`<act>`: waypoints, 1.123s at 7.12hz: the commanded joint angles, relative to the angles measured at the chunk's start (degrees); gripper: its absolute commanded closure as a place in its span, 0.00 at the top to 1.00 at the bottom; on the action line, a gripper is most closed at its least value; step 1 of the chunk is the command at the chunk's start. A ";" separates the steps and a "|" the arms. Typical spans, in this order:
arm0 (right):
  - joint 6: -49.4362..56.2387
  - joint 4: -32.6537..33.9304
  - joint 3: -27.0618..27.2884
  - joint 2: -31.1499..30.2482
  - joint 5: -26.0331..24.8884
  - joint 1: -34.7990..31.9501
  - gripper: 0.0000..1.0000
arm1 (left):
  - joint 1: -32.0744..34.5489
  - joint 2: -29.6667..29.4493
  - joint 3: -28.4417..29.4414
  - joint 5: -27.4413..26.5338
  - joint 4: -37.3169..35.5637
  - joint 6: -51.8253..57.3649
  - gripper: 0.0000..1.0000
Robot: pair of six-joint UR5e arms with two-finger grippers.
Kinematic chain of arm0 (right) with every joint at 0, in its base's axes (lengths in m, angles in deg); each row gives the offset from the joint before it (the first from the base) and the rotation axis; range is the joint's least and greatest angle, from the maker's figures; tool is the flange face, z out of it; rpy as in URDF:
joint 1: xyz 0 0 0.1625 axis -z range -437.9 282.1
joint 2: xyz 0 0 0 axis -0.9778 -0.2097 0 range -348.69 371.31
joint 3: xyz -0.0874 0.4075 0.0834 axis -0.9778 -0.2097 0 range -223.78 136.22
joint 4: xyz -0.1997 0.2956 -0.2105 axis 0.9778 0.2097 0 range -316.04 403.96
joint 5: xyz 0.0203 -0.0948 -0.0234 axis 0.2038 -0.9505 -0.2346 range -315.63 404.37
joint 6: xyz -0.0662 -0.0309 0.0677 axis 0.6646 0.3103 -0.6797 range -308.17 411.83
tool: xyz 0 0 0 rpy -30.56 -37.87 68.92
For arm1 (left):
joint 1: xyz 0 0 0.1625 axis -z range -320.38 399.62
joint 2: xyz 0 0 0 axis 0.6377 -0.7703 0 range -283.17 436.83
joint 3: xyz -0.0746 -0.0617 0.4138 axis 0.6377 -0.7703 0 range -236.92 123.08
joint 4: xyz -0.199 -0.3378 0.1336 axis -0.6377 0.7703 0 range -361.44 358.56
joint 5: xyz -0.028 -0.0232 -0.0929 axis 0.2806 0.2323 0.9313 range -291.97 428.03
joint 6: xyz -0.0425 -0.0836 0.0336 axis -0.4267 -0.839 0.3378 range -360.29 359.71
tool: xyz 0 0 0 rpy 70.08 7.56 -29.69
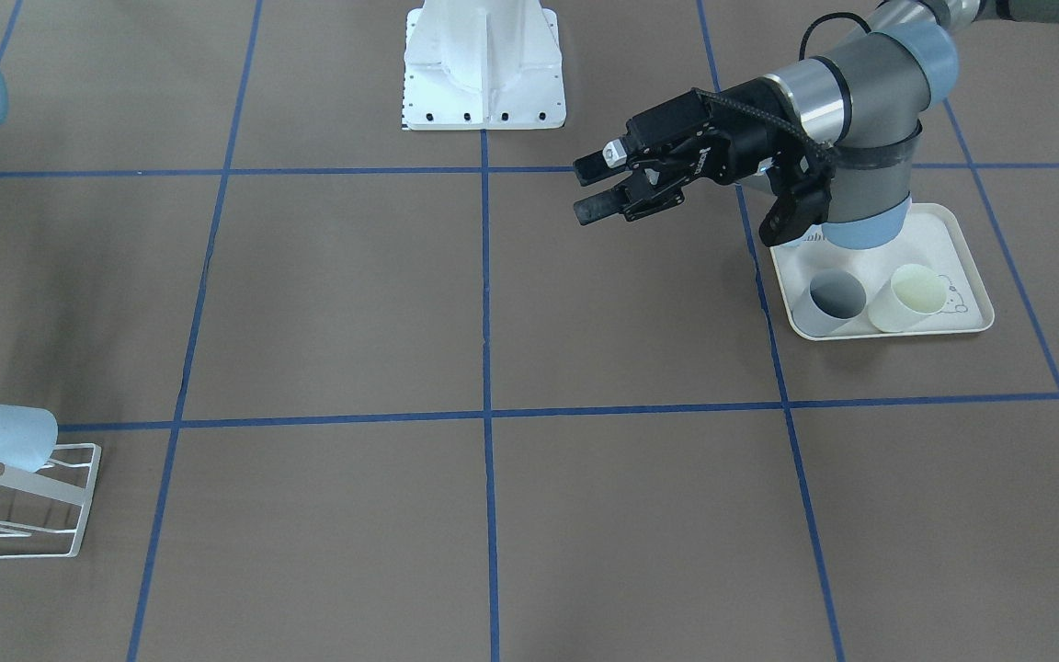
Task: Transfer IKEA cup to right arm and place on rack
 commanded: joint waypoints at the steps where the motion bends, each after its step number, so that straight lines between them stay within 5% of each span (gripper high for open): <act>1: -0.23 -0.04 -0.69 0.83 0.57 -0.03 0.00 | -0.06 -0.03 -0.09 0.00 0.00 0.00 0.76; 8: -0.41 -0.22 -5.17 3.02 0.66 0.06 0.00 | -0.06 -0.11 -0.26 0.00 0.00 0.00 0.76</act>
